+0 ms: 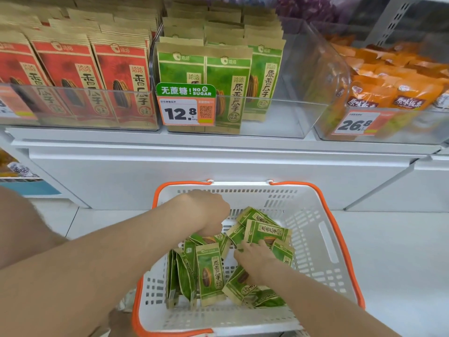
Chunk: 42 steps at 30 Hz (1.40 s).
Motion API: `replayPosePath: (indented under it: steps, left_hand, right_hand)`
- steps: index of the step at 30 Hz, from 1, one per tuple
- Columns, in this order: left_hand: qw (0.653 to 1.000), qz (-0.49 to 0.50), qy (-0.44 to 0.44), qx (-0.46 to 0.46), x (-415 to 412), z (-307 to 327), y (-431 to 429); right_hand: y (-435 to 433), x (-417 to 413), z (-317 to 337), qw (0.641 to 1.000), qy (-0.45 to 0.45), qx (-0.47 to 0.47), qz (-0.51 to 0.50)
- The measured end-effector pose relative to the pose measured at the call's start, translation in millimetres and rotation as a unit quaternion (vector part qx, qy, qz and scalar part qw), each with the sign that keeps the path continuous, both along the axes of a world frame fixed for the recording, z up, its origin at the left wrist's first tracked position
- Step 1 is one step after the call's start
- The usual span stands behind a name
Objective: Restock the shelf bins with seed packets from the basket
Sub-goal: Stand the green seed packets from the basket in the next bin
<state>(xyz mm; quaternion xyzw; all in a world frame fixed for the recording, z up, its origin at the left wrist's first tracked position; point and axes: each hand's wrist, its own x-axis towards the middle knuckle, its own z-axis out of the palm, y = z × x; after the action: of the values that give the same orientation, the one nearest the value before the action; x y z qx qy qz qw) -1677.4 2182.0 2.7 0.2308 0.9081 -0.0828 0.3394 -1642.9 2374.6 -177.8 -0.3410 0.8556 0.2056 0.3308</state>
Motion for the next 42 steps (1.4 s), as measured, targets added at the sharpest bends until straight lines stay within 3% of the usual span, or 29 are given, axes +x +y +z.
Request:
replayPosePath:
  steps: [5, 10, 13, 15, 17, 19, 21, 23, 24, 27, 32, 37, 40, 42]
  left_hand:
    - [1.0, -0.008, -0.014, 0.001, -1.4, -4.8, -4.8]
    - [0.998, 0.029, -0.032, 0.034, -6.4, 2.3, -12.6]
    - [0.985, 0.093, -0.074, 0.127, -5.7, 16.6, -17.3]
    - [0.967, 0.121, -0.048, 0.219, -8.2, 26.4, -20.8]
    - [0.941, 0.147, 0.012, 0.303, -12.6, 36.7, -25.9]
    - [0.894, 0.189, 0.059, 0.401, -16.1, 43.8, -30.4]
    - [0.825, 0.249, 0.116, 0.493, -17.7, 51.3, -30.9]
    - [0.759, 0.289, 0.212, 0.545, -16.6, 58.7, -26.5]
    - [0.73, 0.3, 0.267, 0.553, -14.7, 63.5, -22.7]
    - [0.672, 0.329, 0.383, 0.541, -10.4, 75.4, -12.5]
    - [0.586, 0.384, 0.439, 0.563, -13.5, 82.7, -2.4]
    - [0.582, 0.355, 0.497, 0.537, -20.1, 96.0, 1.4]
    - [0.579, 0.344, 0.508, 0.537, -22.8, 100.7, 4.6]
    - [0.554, 0.337, 0.495, 0.578, -22.1, 103.1, 11.2]
  right_hand:
    - [-6.3, -24.9, 51.6, 0.983, -0.087, -0.116, -0.11]
    - [-29.3, -64.4, 128.1, 0.954, -0.081, -0.249, -0.148]
    - [-34.1, -80.7, 179.4, 0.921, -0.08, -0.332, -0.186]
    - [-30.6, -87.4, 207.0, 0.902, -0.047, -0.379, -0.202]
    - [-22.2, -93.0, 229.7, 0.862, -0.006, -0.448, -0.238]
    - [-12.2, -99.0, 241.4, 0.798, 0.049, -0.53, -0.282]
    - [-7.1, -102.6, 247.8, 0.706, 0.092, -0.618, -0.333]
    - [-9.7, -101.0, 254.7, 0.597, 0.071, -0.699, -0.388]
    - [-13.1, -98.2, 259.8, 0.56, 0.048, -0.721, -0.405]
    - [-22.9, -87.7, 271.0, 0.553, -0.052, -0.737, -0.384]
    - [-35.8, -80.2, 283.4, 0.543, -0.114, -0.764, -0.33]
    - [-45.1, -82.9, 287.0, 0.521, -0.075, -0.79, -0.314]
    - [-51.9, -75.4, 291.4, 0.484, -0.044, -0.817, -0.312]
    - [-56.0, -70.6, 293.9, 0.44, -0.008, -0.841, -0.314]
